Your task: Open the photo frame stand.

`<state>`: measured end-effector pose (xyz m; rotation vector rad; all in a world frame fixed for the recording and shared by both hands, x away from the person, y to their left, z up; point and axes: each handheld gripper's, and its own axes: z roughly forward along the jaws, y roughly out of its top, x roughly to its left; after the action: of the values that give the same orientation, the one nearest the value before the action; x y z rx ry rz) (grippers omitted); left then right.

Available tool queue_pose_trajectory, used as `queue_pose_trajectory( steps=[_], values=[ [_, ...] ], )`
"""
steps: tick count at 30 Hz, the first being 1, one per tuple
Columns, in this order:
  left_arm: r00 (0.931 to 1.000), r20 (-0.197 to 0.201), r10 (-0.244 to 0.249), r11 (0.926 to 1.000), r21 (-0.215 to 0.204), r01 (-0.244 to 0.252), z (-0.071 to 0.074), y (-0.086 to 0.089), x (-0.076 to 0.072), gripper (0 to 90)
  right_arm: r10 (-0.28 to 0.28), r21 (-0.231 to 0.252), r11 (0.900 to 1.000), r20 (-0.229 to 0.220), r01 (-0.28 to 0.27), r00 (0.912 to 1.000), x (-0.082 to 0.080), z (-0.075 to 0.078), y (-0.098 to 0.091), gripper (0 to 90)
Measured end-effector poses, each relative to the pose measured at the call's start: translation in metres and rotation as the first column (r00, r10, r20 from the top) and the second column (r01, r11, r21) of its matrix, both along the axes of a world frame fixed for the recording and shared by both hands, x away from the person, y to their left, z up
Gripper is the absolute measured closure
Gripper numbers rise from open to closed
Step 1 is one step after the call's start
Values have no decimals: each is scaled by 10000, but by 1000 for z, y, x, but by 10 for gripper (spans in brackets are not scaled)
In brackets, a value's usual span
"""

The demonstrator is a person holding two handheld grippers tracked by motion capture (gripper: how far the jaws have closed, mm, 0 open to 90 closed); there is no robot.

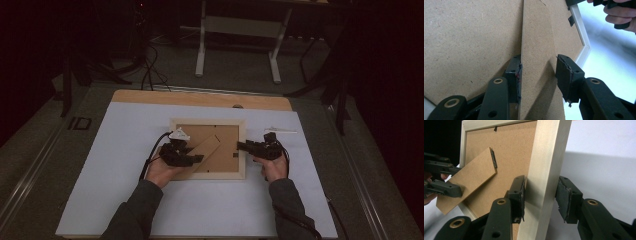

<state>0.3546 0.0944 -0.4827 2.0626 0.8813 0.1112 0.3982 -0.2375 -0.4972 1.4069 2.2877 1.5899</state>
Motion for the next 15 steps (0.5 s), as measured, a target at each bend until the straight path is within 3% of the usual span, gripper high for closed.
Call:
queue_pose_trajectory(
  steps=[15],
  values=[
    [9997,199,-160,9996,250,155,8,-2,3,639,-83,-352,9993,622,105,9980,-3,10,1,608]
  ],
)
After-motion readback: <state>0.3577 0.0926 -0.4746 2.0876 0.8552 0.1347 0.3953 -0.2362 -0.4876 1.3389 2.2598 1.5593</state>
